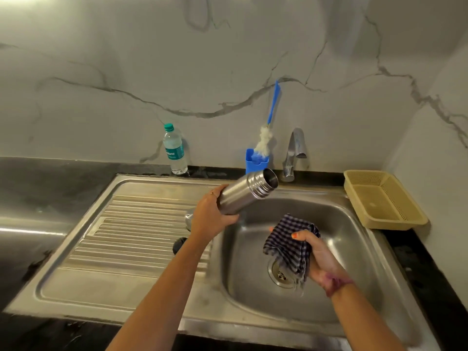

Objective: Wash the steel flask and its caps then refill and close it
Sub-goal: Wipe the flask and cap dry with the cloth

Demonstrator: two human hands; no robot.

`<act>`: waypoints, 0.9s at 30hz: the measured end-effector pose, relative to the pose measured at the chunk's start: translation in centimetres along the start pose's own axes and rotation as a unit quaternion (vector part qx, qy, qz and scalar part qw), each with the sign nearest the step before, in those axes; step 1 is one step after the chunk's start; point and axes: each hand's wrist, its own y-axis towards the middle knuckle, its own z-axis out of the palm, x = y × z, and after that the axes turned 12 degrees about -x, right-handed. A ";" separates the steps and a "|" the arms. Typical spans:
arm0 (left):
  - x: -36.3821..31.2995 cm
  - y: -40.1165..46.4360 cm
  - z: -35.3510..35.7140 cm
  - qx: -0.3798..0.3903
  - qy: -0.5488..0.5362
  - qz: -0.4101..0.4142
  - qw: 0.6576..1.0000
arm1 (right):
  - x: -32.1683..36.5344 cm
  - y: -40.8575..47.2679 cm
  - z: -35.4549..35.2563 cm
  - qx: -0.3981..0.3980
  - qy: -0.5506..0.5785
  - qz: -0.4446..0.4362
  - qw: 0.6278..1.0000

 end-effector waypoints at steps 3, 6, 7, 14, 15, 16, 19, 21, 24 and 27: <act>1.2 1.0 -2.5 -0.017 -0.027 -0.046 0.998 | -1.0 1.0 2.8 0.014 0.011 -0.003 1.000; 3.1 2.0 -4.7 -0.031 -0.040 -0.077 0.996 | -2.1 2.1 5.0 0.020 0.032 -0.002 0.999; 3.8 2.3 -5.4 -0.034 -0.048 -0.087 0.994 | -2.5 2.3 5.8 0.016 0.036 -0.003 0.999; 9.4 3.0 -9.9 -0.062 -0.137 -0.168 0.974 | -5.5 4.1 10.0 -0.091 0.073 -0.033 0.993; 10.0 3.1 -10.3 -0.068 -0.147 -0.181 0.970 | -5.7 4.3 10.3 -0.107 0.085 -0.039 0.990; 10.4 3.0 -10.6 -0.076 -0.155 -0.193 0.966 | -5.9 4.4 10.4 -0.117 0.097 -0.044 0.987; 12.3 2.9 -11.4 -0.096 -0.169 -0.218 0.956 | -7.0 5.2 11.3 -0.146 0.124 -0.048 0.980; 13.5 2.6 -11.5 -0.101 -0.177 -0.235 0.951 | -7.7 5.6 11.6 -0.160 0.136 -0.049 0.976; 15.0 2.2 -11.3 -0.106 -0.191 -0.258 0.941 | -8.5 6.2 11.9 -0.175 0.148 -0.053 0.972; 15.9 1.9 -10.9 -0.111 -0.199 -0.277 0.933 | -9.0 6.7 12.2 -0.190 0.150 -0.058 0.969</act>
